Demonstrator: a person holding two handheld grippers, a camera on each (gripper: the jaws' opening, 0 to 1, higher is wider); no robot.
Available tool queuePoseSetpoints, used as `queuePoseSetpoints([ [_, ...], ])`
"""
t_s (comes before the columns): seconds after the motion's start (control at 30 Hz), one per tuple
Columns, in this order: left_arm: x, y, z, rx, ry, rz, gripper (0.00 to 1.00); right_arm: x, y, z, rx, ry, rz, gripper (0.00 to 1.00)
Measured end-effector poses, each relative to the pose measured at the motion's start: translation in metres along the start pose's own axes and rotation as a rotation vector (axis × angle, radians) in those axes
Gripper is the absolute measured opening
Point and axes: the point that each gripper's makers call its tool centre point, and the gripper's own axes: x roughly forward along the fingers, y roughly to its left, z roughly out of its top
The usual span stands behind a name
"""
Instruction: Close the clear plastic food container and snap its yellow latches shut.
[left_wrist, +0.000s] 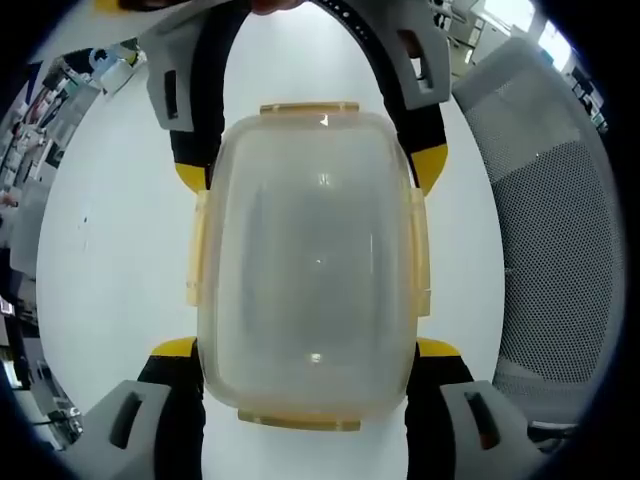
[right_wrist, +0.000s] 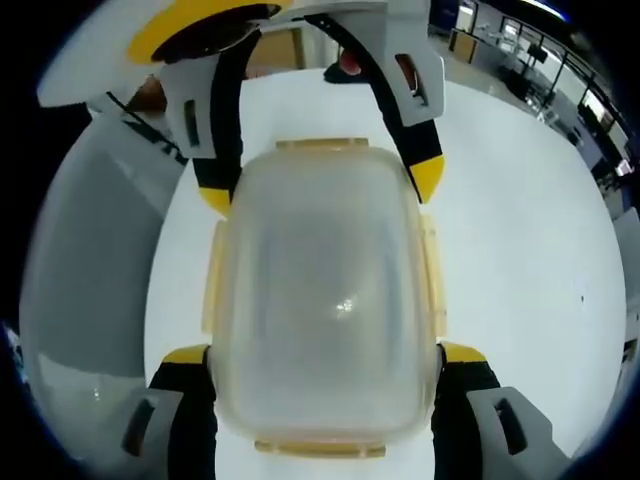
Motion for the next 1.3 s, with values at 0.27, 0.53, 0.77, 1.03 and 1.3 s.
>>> queuePoseSetpoints([
  [0.27, 0.000, 0.001, 0.001, -0.003, -0.007, -0.003, 0.83, -0.001, -0.001, -0.002, 0.001, 0.014, 0.002, 0.90],
  [0.53, 0.001, 0.011, 0.002, -0.008, -0.015, -0.002, 0.83, -0.003, -0.012, -0.003, -0.004, 0.005, 0.005, 0.90],
  [0.77, 0.003, 0.020, 0.003, -0.012, -0.008, -0.001, 0.84, -0.004, -0.021, -0.002, -0.008, -0.009, 0.002, 0.91],
  [1.03, 0.005, 0.029, 0.003, -0.007, -0.010, -0.003, 0.84, -0.004, -0.029, -0.002, -0.002, -0.008, -0.001, 0.91],
  [1.3, 0.006, 0.041, 0.003, -0.013, -0.014, -0.001, 0.84, -0.004, -0.043, -0.001, -0.007, -0.015, -0.001, 0.91],
])
